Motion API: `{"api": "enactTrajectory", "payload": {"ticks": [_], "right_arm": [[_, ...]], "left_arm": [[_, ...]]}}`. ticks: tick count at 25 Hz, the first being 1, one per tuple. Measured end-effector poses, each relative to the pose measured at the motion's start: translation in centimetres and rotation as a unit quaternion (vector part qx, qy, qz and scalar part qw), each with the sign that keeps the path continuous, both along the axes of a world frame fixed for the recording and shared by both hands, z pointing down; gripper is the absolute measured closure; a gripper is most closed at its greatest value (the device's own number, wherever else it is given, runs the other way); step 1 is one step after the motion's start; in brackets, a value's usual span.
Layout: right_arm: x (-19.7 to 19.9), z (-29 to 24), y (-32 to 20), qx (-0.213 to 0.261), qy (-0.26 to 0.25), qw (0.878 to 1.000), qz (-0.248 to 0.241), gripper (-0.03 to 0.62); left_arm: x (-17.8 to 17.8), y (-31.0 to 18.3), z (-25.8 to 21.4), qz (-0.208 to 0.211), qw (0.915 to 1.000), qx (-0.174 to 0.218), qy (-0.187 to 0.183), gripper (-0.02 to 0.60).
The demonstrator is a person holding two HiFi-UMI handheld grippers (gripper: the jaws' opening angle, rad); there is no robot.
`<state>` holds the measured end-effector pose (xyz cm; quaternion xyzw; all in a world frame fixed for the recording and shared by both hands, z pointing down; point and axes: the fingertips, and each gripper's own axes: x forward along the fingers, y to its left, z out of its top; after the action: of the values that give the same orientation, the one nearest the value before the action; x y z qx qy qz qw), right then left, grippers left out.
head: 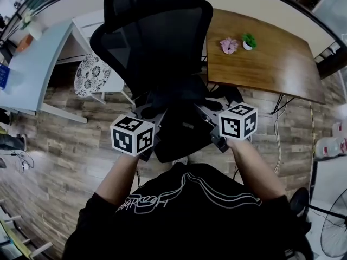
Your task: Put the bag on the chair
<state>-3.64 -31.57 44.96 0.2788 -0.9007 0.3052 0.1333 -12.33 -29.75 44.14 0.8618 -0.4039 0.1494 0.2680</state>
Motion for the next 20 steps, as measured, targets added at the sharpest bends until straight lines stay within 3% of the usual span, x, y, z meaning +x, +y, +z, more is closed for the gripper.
{"api": "enactTrajectory", "payload": {"ticks": [14, 20], "right_arm": [[-4.1, 5.2, -8.7, -0.033, 0.021, 0.999, 0.022, 0.58], [-4.7, 8.2, -10.9, -0.033, 0.069, 0.997, 0.007, 0.574]], "left_arm": [[-4.1, -8.2, 5.2, -0.02, 0.9991, -0.015, -0.033, 0.548], [-4.6, -10.0, 8.3, -0.031, 0.9981, -0.023, -0.049, 0.548]]}}
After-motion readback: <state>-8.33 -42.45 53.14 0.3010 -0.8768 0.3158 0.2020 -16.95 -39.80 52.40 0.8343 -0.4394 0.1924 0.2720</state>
